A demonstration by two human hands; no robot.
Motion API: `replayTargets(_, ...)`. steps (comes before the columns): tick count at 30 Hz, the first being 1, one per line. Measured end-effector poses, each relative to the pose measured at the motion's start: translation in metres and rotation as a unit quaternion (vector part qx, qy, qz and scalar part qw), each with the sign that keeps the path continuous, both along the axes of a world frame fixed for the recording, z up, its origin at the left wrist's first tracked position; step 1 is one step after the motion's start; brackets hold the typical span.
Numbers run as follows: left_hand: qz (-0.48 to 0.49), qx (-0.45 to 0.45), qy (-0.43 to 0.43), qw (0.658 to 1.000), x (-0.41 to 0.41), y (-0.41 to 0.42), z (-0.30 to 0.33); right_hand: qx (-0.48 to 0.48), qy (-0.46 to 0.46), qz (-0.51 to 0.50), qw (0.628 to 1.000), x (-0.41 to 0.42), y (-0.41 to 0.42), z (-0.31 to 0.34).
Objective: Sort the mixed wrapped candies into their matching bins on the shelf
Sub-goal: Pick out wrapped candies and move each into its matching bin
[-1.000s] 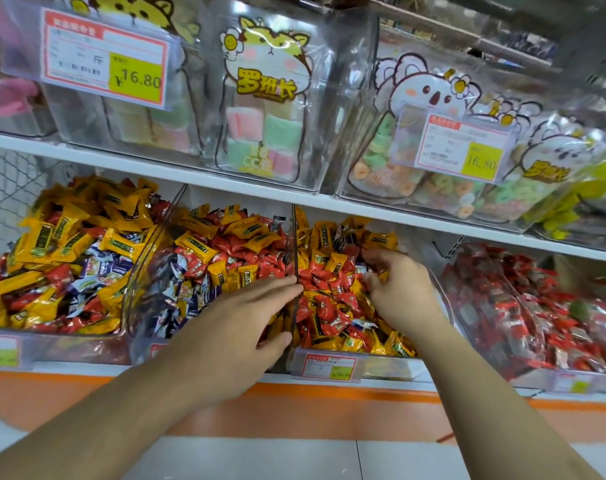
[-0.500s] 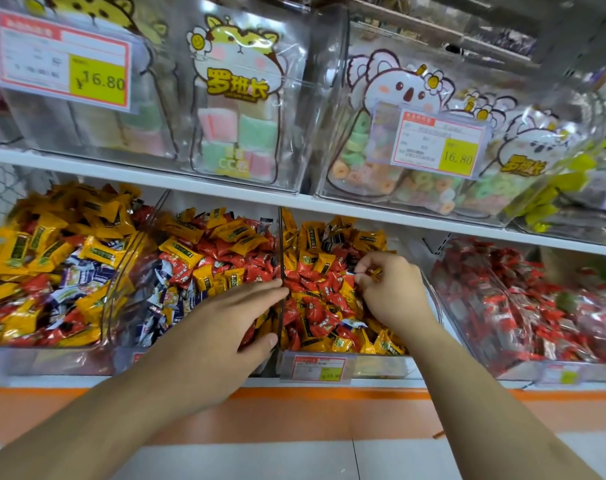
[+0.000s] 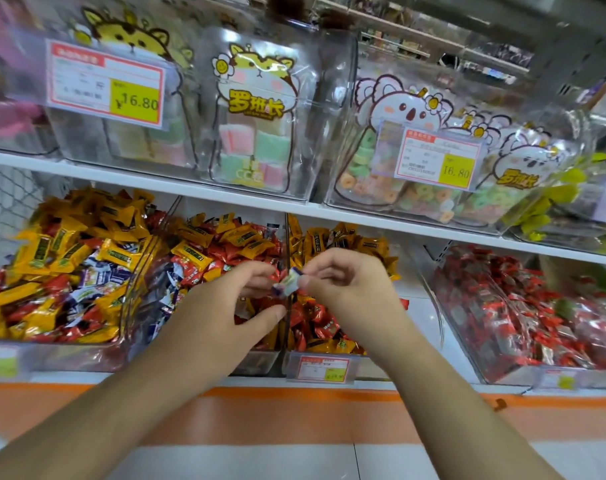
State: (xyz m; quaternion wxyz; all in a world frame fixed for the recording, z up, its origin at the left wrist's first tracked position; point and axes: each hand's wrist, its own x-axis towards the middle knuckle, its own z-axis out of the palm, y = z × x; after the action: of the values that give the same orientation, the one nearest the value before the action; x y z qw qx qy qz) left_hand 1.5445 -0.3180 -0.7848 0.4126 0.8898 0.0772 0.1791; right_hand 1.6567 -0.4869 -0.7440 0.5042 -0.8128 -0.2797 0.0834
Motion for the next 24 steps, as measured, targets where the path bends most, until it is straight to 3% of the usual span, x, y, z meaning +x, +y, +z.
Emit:
replayTargets(4,0.036,-0.046,-0.006,0.998,-0.004,0.011,0.005,0.012,0.033,0.042,0.998,-0.015,0.018,0.000)
replayTargets(8,0.079,0.071,0.021,0.994,-0.004,0.024,0.005,-0.022,-0.047,-0.034,0.998,0.004,0.012,-0.012)
replayTargets(15,-0.063,0.132,0.042,0.988,0.014,0.010,-0.010,-0.184,-0.227,-0.149,0.945,0.082,-0.004,-0.031)
replayTargets(24,-0.090,0.127,0.043,0.987,0.040,0.006,-0.049,-0.324,-0.180,-0.061,0.927,0.144,0.021,-0.041)
